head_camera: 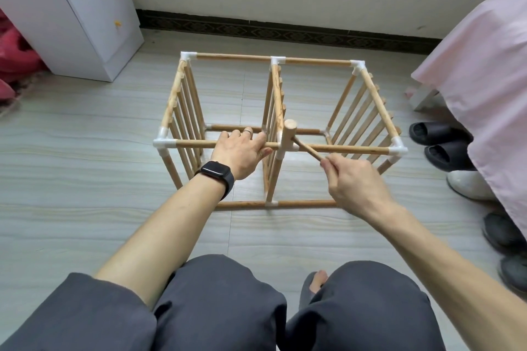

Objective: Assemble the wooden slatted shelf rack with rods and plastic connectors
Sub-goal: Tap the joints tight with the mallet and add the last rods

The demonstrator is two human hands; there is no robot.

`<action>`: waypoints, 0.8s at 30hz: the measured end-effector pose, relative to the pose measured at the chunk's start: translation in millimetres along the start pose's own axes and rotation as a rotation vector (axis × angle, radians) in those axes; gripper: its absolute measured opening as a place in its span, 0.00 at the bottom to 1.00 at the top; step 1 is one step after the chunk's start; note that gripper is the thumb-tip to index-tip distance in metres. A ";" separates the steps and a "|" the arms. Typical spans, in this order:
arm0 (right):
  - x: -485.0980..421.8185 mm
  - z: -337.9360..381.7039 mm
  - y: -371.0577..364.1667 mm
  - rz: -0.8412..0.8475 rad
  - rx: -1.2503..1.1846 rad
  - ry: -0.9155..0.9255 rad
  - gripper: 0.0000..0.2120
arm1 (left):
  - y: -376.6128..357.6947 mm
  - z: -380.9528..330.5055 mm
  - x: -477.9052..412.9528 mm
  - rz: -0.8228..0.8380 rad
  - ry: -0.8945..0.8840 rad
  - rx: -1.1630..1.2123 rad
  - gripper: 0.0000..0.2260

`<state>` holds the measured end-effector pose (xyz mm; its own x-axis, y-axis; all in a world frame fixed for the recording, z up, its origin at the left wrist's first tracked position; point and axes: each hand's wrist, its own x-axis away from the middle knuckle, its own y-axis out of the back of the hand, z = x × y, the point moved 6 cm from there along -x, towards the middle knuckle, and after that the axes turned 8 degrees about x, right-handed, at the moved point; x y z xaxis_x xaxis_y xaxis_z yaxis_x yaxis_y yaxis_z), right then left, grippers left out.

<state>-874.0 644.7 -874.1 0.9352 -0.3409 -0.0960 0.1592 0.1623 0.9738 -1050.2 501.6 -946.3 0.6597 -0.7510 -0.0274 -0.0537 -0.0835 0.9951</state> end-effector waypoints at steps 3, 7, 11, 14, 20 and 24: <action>-7.4 1.2 25.3 -0.253 -0.204 0.007 0.12 | -0.6 1.4 0.2 -0.009 -0.009 0.003 0.20; -0.1 9.4 8.4 -0.168 -0.141 0.036 0.13 | -2.8 1.7 -0.3 -0.004 -0.010 -0.001 0.21; -6.1 7.6 9.9 -0.121 -0.109 0.007 0.14 | -2.5 2.1 -0.7 0.004 -0.013 0.009 0.20; 1.0 17.8 24.1 -0.342 -0.180 0.067 0.14 | -2.5 3.4 -0.4 0.001 -0.013 0.018 0.20; 0.7 13.8 -7.4 0.015 0.017 -0.065 0.14 | 1.7 1.8 4.0 0.039 0.009 0.021 0.19; -7.0 9.4 8.2 -0.078 -0.205 -0.108 0.14 | 6.6 -1.0 16.4 0.197 0.041 0.177 0.20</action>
<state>-882.2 639.7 -863.6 0.8801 -0.4550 -0.1359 0.3006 0.3123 0.9012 -1039.0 489.4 -940.1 0.6533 -0.7372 0.1723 -0.3115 -0.0542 0.9487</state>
